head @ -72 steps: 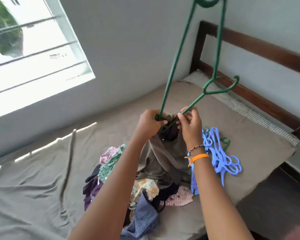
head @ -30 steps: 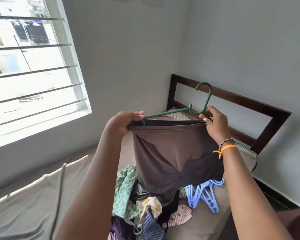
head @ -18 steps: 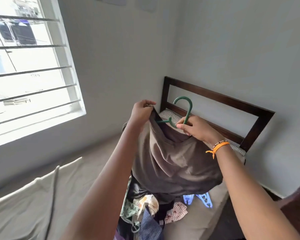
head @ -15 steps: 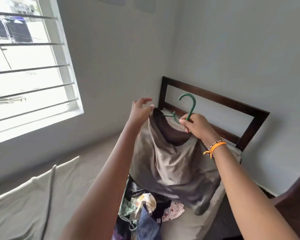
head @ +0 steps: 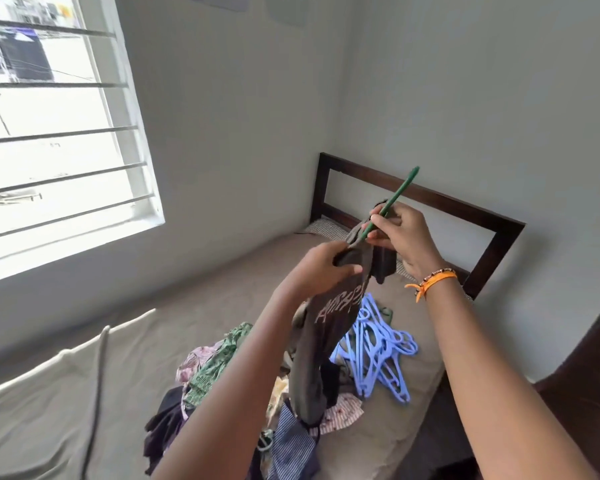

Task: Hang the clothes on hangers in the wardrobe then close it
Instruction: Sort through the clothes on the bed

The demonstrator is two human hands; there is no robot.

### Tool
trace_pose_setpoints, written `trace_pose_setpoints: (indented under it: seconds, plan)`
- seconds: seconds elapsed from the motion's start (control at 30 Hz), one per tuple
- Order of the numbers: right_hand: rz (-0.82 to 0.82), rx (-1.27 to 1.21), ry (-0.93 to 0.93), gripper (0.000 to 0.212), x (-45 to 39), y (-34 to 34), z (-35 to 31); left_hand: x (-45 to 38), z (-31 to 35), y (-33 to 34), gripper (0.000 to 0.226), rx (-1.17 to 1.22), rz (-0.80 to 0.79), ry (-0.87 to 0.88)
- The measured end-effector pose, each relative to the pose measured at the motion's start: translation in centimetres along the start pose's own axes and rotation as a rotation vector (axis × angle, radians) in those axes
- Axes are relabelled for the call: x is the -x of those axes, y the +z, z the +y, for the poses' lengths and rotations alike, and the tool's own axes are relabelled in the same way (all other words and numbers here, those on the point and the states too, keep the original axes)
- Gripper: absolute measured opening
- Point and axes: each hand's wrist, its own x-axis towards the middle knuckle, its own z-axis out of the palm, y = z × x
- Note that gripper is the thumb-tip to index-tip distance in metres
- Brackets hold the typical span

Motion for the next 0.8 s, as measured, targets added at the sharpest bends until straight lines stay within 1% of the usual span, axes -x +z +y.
trace_pose_setpoints:
  seconds: [0.07,0.1,0.2,0.3,0.33,0.37,0.4,0.47,0.5,0.53,0.57,0.6,0.63,0.7,0.73,0.8]
  plan:
    - [0.003,0.033,-0.031,0.007,0.4,-0.3,0.0,0.0,-0.1,-1.9,0.032,-0.028,0.066,0.026]
    - [0.026,0.104,-0.073,0.003,0.4,-0.5,-0.1,-0.1,-0.1,-2.9,0.027,-0.039,0.103,0.029]
    - [0.158,0.510,-0.259,0.015,0.3,-0.7,-0.8,-0.1,0.1,-5.5,0.015,-0.051,0.243,0.050]
    - [0.236,0.676,-0.309,0.027,0.2,-0.2,-1.6,0.4,1.1,-6.6,0.014,-0.027,0.425,0.113]
    - [0.268,0.740,-0.323,0.030,0.2,0.0,-1.8,0.8,1.4,-6.7,0.013,-0.035,0.451,0.139]
    - [0.295,0.807,-0.340,0.032,0.3,0.2,-2.0,1.3,1.6,-6.9,0.010,-0.053,0.423,0.163]
    - [0.315,0.862,-0.354,0.033,0.3,0.3,-2.2,1.8,1.5,-7.1,0.007,-0.073,0.328,0.171]
    - [0.339,0.965,-0.355,0.034,0.6,0.4,-2.8,2.9,0.9,-7.3,0.005,-0.032,0.074,0.150]
    - [0.340,1.000,-0.356,0.034,0.7,0.3,-3.0,3.2,0.5,-7.3,0.006,0.021,0.044,0.147]
    - [0.339,1.015,-0.360,0.035,0.7,0.2,-3.0,3.3,0.1,-7.3,0.010,0.062,0.110,0.149]
    - [0.343,1.013,-0.372,0.035,0.7,0.0,-3.1,3.2,-0.4,-7.1,0.017,0.038,0.238,0.151]
    - [0.349,0.993,-0.395,0.036,0.7,-0.3,-3.1,2.9,-0.6,-7.0,0.025,-0.063,0.345,0.138]
    - [0.351,0.968,-0.430,0.037,0.6,-0.6,-3.2,2.5,-0.8,-6.7,0.034,-0.181,0.381,0.109]
    - [0.323,0.926,-0.516,0.036,0.8,-1.2,-3.5,1.8,-0.5,-5.9,0.046,-0.345,0.313,0.055]
    - [0.295,0.903,-0.548,0.035,1.1,-1.3,-3.7,1.4,-0.3,-5.4,0.046,-0.378,0.287,0.063]
    - [0.235,0.838,-0.556,0.031,1.9,-1.9,-4.3,0.9,0.6,-4.4,0.033,-0.337,0.343,0.155]
